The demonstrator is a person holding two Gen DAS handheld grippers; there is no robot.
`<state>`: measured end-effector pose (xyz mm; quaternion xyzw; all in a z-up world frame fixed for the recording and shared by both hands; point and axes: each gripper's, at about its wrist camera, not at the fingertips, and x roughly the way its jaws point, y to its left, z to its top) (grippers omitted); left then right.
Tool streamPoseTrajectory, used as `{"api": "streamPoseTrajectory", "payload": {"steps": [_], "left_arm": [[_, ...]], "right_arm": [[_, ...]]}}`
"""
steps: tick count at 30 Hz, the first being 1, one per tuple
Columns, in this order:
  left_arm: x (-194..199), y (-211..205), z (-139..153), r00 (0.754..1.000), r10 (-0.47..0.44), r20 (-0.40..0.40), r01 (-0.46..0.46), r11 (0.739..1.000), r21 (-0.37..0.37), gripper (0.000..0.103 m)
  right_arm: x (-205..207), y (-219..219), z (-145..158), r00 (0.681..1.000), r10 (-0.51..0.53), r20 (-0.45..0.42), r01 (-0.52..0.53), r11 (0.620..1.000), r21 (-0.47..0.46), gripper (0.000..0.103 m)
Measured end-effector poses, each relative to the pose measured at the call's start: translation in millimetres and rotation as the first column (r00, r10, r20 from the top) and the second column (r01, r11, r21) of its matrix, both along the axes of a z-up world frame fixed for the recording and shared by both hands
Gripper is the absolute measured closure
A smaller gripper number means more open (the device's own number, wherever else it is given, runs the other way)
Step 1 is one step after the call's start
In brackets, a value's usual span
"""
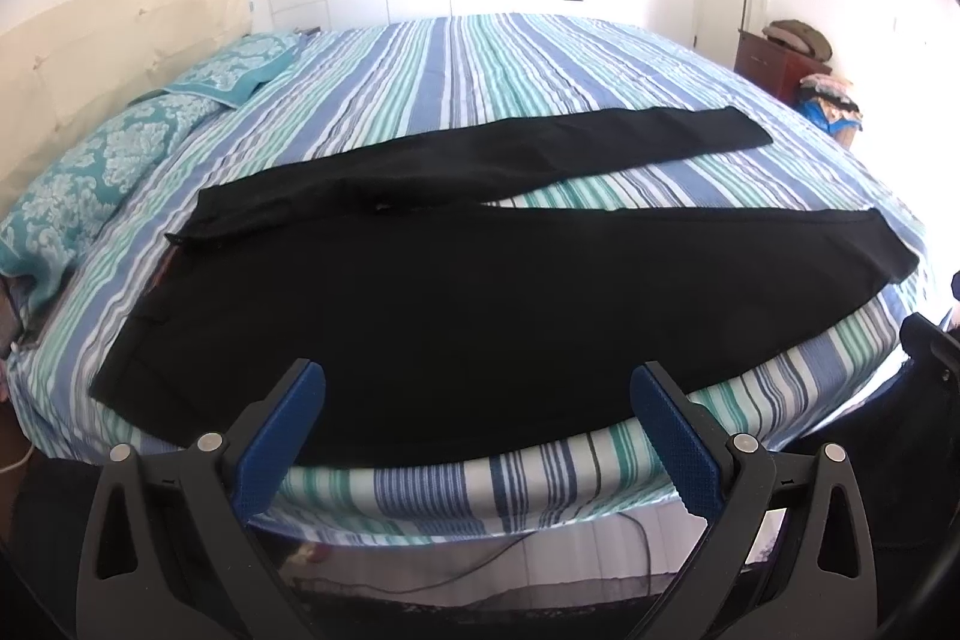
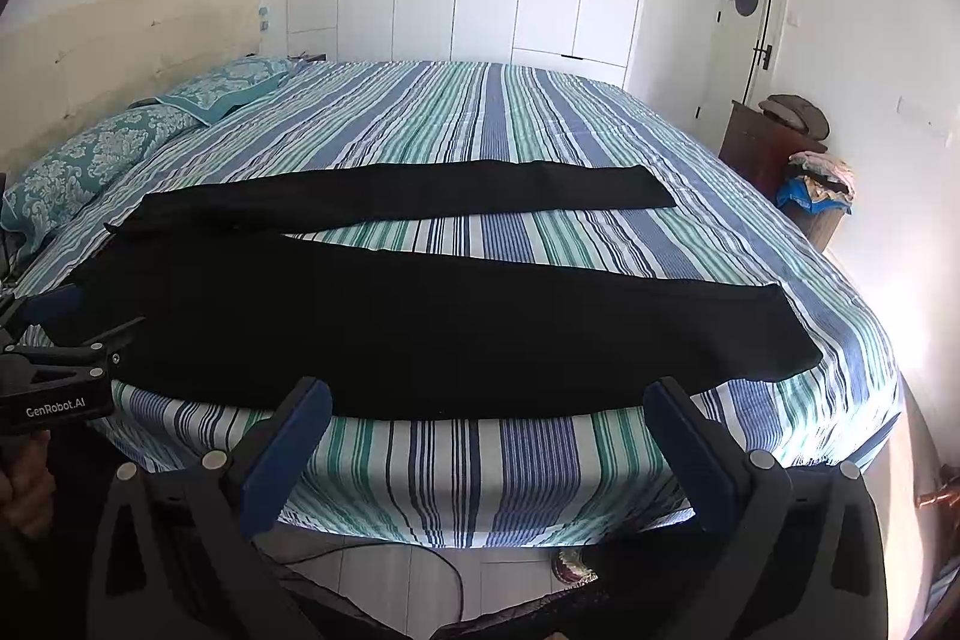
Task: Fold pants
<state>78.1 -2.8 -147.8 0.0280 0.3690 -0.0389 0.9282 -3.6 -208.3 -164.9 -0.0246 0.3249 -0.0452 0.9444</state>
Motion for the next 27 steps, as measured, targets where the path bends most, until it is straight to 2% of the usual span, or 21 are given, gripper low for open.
{"api": "streamPoseTrajectory", "payload": {"steps": [9, 13, 20, 27], "left_arm": [[6.0, 13.2, -3.0, 0.998, 0.044, -0.037, -0.046, 0.998, -0.047, 0.001], [7.4, 8.5, -4.1, 0.999, 0.039, -0.035, -0.040, 0.999, -0.025, 0.001], [14.9, 9.7, -12.2, 0.996, 0.054, -0.069, -0.053, 0.999, 0.007, 0.001], [25.8, 8.5, -23.4, 0.991, 0.079, -0.112, -0.075, 0.996, 0.041, 0.001]], "right_arm": [[0.2, -19.8, -0.4, 0.997, -0.077, -0.013, 0.078, 0.995, 0.056, 0.000], [5.2, -26.9, -1.7, 0.993, -0.116, -0.026, 0.117, 0.992, 0.043, 0.000], [24.1, -31.5, -8.0, 0.979, -0.189, -0.070, 0.187, 0.982, -0.038, 0.000], [38.0, -47.5, -16.1, 0.971, -0.215, -0.108, 0.214, 0.977, -0.019, 0.000]]}}
